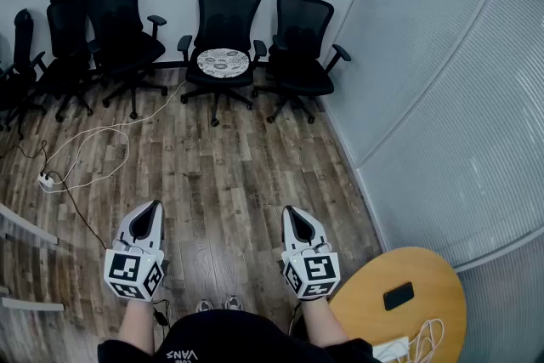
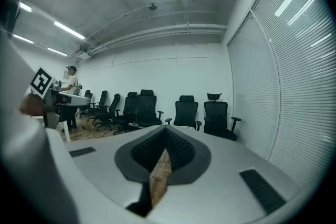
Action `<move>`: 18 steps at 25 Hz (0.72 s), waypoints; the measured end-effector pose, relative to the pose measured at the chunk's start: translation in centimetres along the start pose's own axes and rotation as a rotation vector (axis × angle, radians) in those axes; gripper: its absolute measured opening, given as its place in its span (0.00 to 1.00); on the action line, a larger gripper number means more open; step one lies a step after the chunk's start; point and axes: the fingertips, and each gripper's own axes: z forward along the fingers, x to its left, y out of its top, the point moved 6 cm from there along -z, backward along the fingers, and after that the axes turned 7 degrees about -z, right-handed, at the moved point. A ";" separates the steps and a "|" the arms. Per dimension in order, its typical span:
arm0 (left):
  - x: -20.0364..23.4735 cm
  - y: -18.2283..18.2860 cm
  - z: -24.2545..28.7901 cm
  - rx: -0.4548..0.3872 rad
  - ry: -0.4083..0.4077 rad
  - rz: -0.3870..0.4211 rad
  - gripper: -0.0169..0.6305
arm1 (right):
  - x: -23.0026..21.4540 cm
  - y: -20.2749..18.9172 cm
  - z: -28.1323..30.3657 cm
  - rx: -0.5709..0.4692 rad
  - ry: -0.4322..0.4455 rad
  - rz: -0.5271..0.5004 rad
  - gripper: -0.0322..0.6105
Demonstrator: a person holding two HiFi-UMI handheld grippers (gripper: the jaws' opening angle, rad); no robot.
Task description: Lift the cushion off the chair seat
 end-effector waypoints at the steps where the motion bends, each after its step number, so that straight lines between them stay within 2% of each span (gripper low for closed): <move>1: 0.0 -0.1 -0.1 0.001 0.000 -0.001 0.04 | 0.1 0.0 0.0 0.000 0.001 0.000 0.08; 18: 0.8 -0.5 0.1 0.006 -0.003 -0.018 0.04 | 0.6 0.1 0.5 -0.018 0.007 0.017 0.08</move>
